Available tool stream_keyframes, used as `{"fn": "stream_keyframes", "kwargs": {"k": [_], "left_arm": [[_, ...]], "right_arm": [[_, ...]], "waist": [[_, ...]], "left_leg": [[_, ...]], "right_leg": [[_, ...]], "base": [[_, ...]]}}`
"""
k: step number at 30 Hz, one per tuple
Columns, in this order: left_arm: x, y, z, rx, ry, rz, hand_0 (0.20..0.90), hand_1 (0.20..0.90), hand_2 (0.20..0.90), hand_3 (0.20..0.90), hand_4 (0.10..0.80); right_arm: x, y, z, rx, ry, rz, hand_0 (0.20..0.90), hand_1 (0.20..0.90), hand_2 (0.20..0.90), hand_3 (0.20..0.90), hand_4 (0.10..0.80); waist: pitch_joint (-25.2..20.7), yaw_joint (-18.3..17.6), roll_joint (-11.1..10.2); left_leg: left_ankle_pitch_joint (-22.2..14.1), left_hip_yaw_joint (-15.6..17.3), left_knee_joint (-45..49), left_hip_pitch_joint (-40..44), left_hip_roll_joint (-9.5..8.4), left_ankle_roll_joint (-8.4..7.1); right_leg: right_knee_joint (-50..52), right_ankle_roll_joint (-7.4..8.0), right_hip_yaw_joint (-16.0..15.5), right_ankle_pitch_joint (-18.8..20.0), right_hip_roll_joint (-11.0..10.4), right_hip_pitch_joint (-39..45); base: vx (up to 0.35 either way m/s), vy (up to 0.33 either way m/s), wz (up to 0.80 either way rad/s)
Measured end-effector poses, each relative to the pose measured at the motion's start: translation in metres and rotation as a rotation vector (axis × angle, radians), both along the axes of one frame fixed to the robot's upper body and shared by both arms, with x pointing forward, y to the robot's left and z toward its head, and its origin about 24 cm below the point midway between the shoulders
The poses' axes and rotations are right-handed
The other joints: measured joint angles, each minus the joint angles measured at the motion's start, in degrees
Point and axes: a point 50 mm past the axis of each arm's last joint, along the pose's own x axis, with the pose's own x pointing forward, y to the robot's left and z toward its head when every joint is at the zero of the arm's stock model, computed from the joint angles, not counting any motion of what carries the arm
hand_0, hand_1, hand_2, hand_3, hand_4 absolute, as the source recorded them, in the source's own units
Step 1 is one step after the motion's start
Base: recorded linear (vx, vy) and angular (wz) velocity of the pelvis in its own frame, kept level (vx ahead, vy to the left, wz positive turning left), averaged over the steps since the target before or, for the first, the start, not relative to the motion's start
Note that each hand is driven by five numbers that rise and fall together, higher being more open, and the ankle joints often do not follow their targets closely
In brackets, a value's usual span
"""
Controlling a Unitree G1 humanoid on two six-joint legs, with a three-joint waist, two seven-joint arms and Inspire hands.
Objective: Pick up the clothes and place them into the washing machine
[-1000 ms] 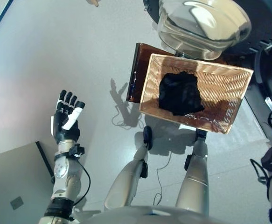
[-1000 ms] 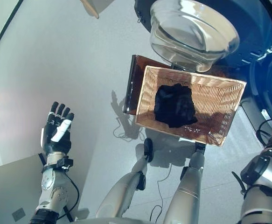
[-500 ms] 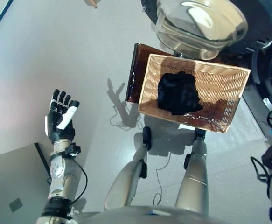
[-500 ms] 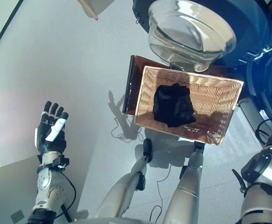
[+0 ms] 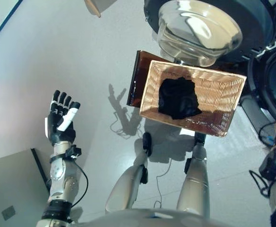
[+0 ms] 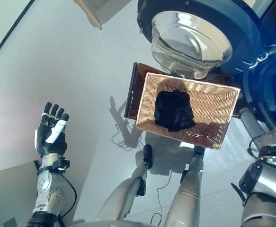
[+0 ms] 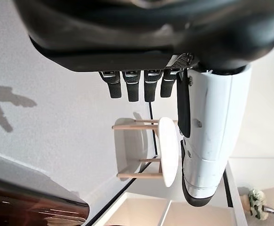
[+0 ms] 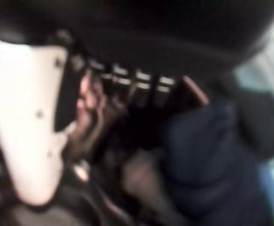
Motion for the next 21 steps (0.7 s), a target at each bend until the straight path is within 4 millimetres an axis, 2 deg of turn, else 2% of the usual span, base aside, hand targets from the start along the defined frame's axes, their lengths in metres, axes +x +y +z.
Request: {"fn": "stream_keyframes", "kwargs": {"k": [1,3,6,10,16,21], "left_arm": [[0.0,0.0,0.0,0.0,0.001,-0.002,0.9,0.9,0.9,0.9,0.8],[0.0,-0.001,0.0,0.009,-0.005,-0.017,0.9,0.9,0.9,0.9,0.8],[0.0,0.001,0.002,0.027,-0.007,-0.019,0.9,0.9,0.9,0.9,0.8],[-0.002,0.009,0.004,0.042,-0.012,0.015,0.9,0.9,0.9,0.9,0.8],[-0.002,0.015,0.007,0.058,-0.021,0.04,0.9,0.9,0.9,0.9,0.8],[-0.003,0.012,0.006,0.07,-0.024,0.041,0.9,0.9,0.9,0.9,0.8]], "right_arm": [[0.002,0.002,-0.005,-0.013,0.041,0.027,0.9,0.9,0.9,0.9,0.8],[0.001,0.009,-0.03,-0.028,0.227,0.108,0.9,0.9,0.9,0.9,0.8],[0.007,0.022,-0.047,-0.052,0.342,0.206,0.9,0.9,0.9,0.9,0.8],[0.019,0.04,-0.057,-0.18,0.49,0.347,0.9,0.9,0.9,0.9,0.8],[0.026,0.061,-0.069,-0.258,0.563,0.44,0.9,0.9,0.9,0.9,0.8],[0.033,0.097,-0.09,-0.396,0.684,0.594,0.9,0.9,0.9,0.9,0.8]], "waist": [[0.05,-0.21,-0.09],[0.06,-0.33,-0.49],[0.07,-0.28,-0.95],[0.04,-0.17,-1.07],[-0.05,-0.18,-1.44],[-0.62,-0.27,-3.6]], "left_leg": [[0.08,-0.21,0.01,0.11,0.05,-0.08],[0.17,-0.59,0.0,1.13,0.09,-0.17],[0.16,-0.78,0.0,2.21,0.06,-0.17],[0.47,-1.15,0.0,2.17,0.25,-0.3],[0.5,-1.24,0.0,2.89,0.52,-0.29],[0.49,-1.19,0.01,3.05,1.09,-0.36]], "right_leg": [[-0.07,-0.03,-0.28,0.01,0.0,0.32],[-0.22,-0.11,-1.25,-0.05,-0.24,1.95],[-0.67,-0.07,-1.69,-0.09,-0.38,3.52],[-0.7,-0.17,-2.09,0.03,-0.26,3.72],[-1.62,-0.23,-2.83,0.22,-0.11,5.42],[-2.18,-0.33,-3.26,0.3,0.42,6.01]], "base": [[-0.022,-0.008,0.1],[-0.023,0.002,0.11],[-0.004,0.0,0.03],[-0.01,0.001,0.01],[-0.019,-0.005,0.02],[0.003,-0.022,0.0]]}}
